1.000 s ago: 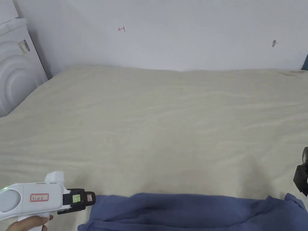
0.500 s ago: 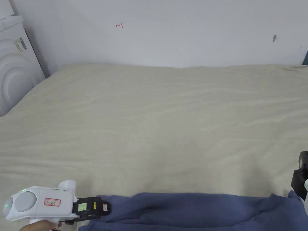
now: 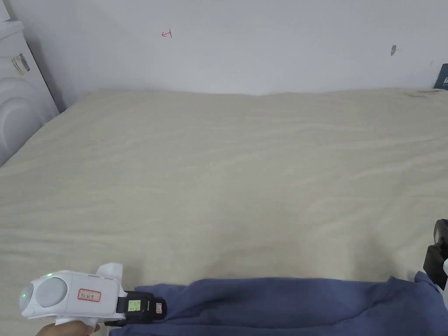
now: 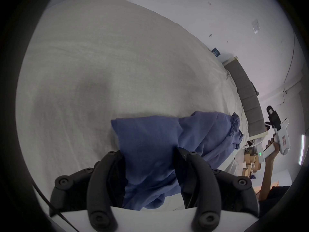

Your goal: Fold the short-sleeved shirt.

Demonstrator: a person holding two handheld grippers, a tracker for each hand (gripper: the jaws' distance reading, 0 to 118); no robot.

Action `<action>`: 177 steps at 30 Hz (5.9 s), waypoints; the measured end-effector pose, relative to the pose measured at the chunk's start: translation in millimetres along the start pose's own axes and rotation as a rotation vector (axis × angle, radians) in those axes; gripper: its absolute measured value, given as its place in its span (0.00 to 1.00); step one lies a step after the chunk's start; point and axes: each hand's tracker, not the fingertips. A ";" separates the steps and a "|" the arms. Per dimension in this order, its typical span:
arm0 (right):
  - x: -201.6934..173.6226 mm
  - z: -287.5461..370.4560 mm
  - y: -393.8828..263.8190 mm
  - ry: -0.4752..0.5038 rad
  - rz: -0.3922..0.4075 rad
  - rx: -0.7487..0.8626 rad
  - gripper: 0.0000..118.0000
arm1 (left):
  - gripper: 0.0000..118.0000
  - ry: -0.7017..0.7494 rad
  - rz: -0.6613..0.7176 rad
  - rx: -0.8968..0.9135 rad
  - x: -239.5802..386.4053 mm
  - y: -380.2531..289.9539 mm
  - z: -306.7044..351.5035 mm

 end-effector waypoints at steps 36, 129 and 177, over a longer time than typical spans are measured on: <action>8.6 -0.5 2.2 0.004 -0.017 -0.003 0.00 | 0.03 0.209 0.030 0.025 3.7 19.9 117.6; 58.9 21.7 -17.7 -0.038 -0.054 -0.023 0.00 | 0.00 0.210 -0.269 0.324 194.4 -106.1 -95.6; 46.8 22.9 -6.0 -0.020 -0.039 -0.008 0.00 | 0.00 -0.041 -0.242 0.360 142.9 -19.2 61.0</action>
